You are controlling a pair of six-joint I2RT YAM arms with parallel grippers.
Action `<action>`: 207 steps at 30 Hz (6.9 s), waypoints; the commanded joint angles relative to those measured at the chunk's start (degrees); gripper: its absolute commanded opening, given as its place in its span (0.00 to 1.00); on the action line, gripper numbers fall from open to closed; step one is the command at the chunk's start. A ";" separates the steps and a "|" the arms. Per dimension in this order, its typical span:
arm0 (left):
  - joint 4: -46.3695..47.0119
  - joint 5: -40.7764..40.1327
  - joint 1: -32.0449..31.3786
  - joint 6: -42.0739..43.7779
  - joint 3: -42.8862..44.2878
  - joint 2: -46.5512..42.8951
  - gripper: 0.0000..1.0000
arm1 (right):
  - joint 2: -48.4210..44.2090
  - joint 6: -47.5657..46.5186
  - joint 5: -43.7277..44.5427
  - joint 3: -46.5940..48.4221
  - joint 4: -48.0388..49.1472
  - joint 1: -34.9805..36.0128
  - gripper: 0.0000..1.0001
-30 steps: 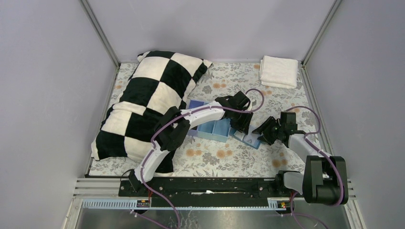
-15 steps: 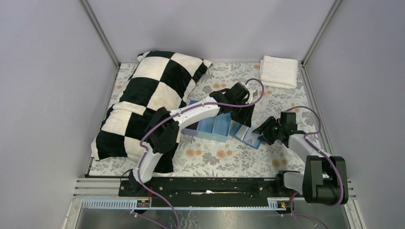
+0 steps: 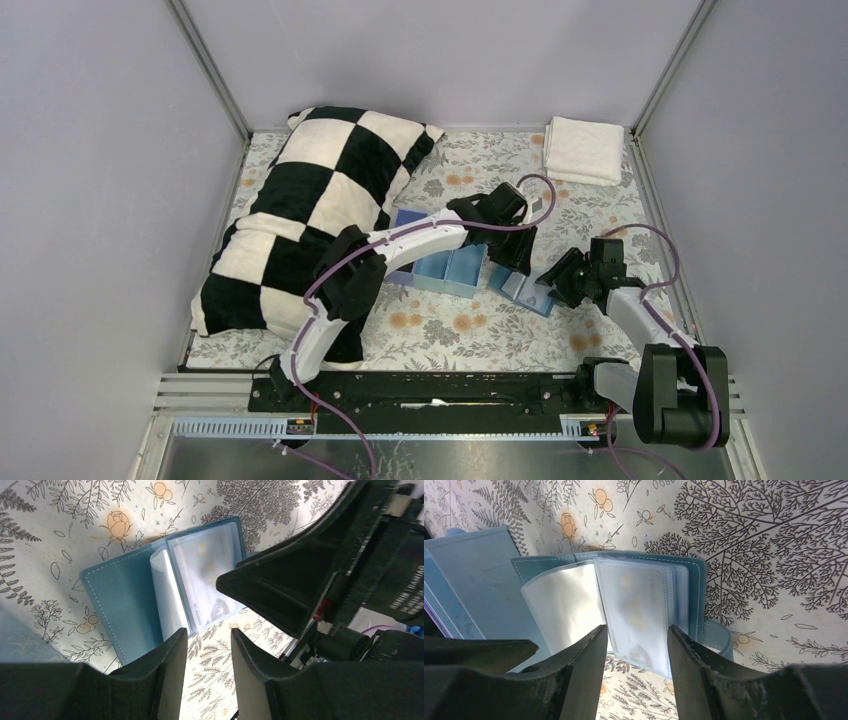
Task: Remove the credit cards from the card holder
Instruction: Remove the credit card from the card holder.
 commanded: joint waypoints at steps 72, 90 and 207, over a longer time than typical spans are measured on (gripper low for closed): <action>2.37 -2.22 -0.44 1.71 0.17 -3.13 0.39 | -3.39 6.74 -16.26 -1.09 7.79 -4.90 0.54; 0.22 -1.86 -0.03 3.44 1.50 5.24 0.38 | 0.41 -1.23 -11.06 -1.28 2.33 -5.78 0.53; 0.82 6.56 2.76 0.79 1.71 9.71 0.38 | -8.53 3.42 -4.08 -7.21 -7.79 -6.75 0.53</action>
